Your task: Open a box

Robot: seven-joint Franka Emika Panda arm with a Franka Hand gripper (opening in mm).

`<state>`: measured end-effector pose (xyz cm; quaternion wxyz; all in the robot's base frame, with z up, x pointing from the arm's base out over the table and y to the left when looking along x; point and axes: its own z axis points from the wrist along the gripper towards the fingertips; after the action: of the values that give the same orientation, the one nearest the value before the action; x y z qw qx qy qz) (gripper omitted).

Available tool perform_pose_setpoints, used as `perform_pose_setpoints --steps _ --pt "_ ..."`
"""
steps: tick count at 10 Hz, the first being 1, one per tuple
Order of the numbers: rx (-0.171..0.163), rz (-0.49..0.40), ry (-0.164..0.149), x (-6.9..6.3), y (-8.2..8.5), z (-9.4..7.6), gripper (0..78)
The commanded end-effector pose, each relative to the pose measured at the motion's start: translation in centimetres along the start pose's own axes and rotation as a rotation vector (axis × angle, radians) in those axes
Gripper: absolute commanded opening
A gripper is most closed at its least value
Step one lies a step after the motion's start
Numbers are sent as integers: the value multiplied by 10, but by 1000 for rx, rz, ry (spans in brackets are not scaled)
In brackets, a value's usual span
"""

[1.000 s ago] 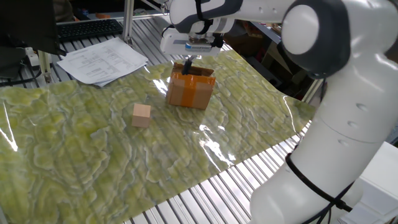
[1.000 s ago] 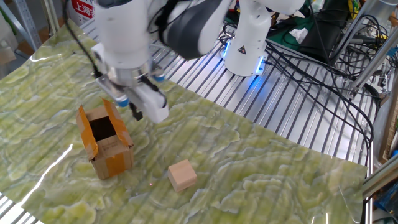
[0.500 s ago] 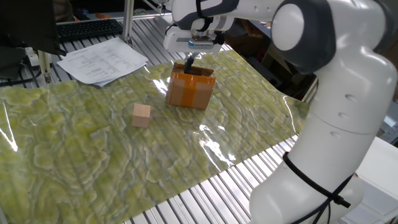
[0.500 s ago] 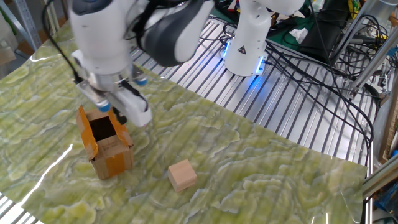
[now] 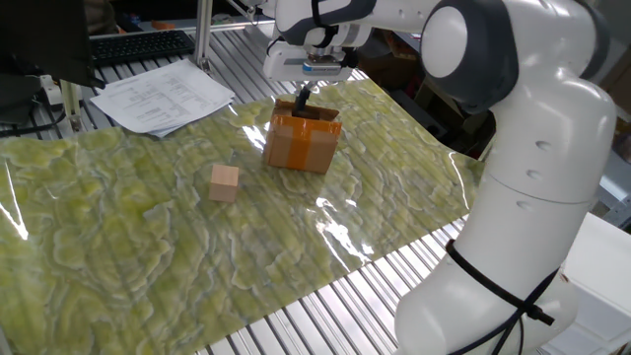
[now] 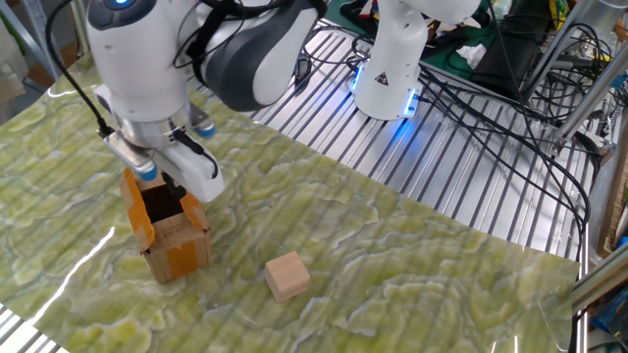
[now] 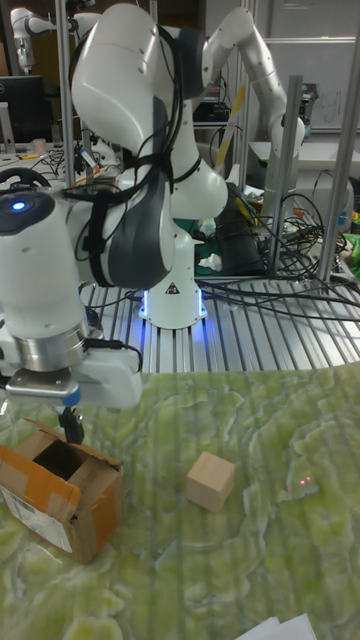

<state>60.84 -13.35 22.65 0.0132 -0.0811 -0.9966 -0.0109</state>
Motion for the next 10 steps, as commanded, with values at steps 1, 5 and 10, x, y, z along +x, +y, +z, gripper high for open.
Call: perform_pose_setpoints --steps 1,5,10 --pt "3 -13 -11 -6 -7 5 0" --pt "0 -18 -31 -11 -11 19 0" --pt "-5 -16 -41 -13 -13 32 0"
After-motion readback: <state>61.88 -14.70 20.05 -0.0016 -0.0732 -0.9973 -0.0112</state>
